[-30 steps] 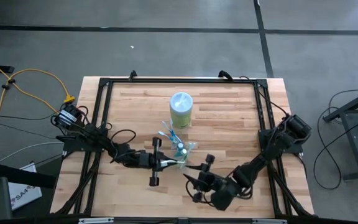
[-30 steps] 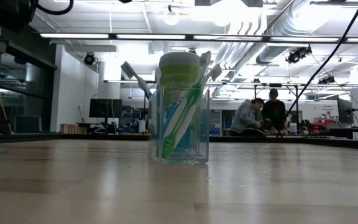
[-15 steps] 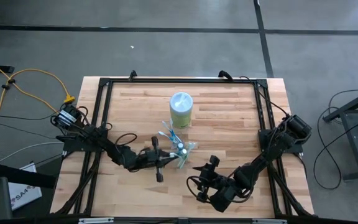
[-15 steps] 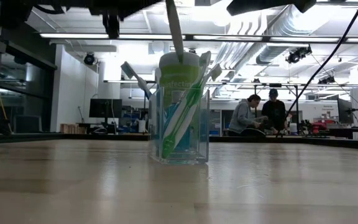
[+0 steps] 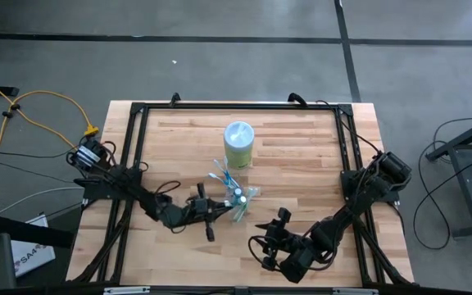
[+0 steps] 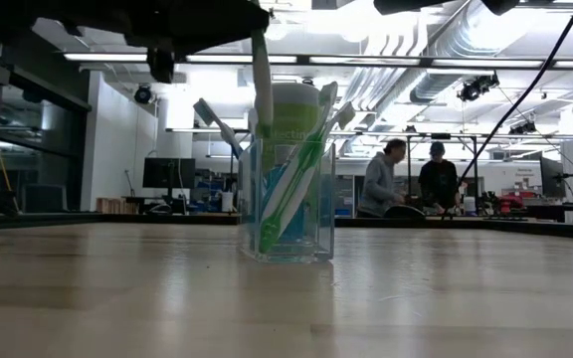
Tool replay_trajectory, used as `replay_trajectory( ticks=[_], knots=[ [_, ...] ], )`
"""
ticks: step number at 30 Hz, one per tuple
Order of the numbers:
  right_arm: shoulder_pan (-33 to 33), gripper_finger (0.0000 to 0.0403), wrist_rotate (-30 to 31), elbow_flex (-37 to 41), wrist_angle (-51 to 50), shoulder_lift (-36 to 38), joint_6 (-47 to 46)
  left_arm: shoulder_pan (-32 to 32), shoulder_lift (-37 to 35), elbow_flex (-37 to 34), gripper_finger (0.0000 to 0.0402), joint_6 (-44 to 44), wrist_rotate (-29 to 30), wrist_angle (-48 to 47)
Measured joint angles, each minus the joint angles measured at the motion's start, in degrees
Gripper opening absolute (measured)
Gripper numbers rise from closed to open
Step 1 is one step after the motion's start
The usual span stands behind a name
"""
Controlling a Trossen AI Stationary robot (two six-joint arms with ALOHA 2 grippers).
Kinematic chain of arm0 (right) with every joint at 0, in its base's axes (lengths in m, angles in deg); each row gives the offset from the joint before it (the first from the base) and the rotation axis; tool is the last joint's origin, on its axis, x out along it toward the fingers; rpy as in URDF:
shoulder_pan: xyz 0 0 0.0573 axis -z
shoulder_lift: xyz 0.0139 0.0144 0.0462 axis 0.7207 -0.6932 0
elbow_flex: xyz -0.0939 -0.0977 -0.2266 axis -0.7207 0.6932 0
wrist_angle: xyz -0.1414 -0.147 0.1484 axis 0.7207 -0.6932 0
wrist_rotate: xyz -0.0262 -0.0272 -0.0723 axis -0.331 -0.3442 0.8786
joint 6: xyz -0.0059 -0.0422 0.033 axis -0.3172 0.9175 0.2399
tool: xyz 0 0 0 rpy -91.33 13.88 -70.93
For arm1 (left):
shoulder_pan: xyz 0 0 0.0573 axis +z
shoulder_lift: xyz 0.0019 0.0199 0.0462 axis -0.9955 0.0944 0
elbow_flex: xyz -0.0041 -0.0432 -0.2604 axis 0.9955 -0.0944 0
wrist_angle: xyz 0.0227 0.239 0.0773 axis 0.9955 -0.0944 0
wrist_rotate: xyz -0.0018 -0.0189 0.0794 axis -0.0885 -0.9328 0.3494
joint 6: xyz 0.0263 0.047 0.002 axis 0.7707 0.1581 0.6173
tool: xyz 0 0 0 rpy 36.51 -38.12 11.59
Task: Pick & Place toothbrushing station
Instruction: Put the green toothbrush into the transparent organizer
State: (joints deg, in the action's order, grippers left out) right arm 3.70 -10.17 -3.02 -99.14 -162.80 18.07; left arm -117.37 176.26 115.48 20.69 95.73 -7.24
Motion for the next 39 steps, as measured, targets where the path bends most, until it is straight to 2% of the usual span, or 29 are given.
replay_trajectory(
  ticks=[7, 11, 32, 39],
  knots=[
    [0.02, 0.0155, 0.02, 0.0, -0.01, 0.0, 0.02, -1.88, 3.55, -0.02, 0.0006, -1.86, 4.11, 1.57],
    [0.02, 0.0155, 0.0, 0.0, 0.0, 0.0, 0.0, -1.64, 6.32, -0.02, 0.0006, -0.61, 4.48, 6.42],
    [0.02, 0.0155, 0.0, -0.07, 0.02, 0.0, 0.0, 1.44, 13.85, -0.02, 0.0005, -8.5, 3.53, 8.34],
    [0.02, 0.0155, -0.17, -0.07, 0.04, 0.0, 0.0, 2.74, 14.88, -0.02, 0.0016, -11.11, -0.3, 8.4]
  ],
)
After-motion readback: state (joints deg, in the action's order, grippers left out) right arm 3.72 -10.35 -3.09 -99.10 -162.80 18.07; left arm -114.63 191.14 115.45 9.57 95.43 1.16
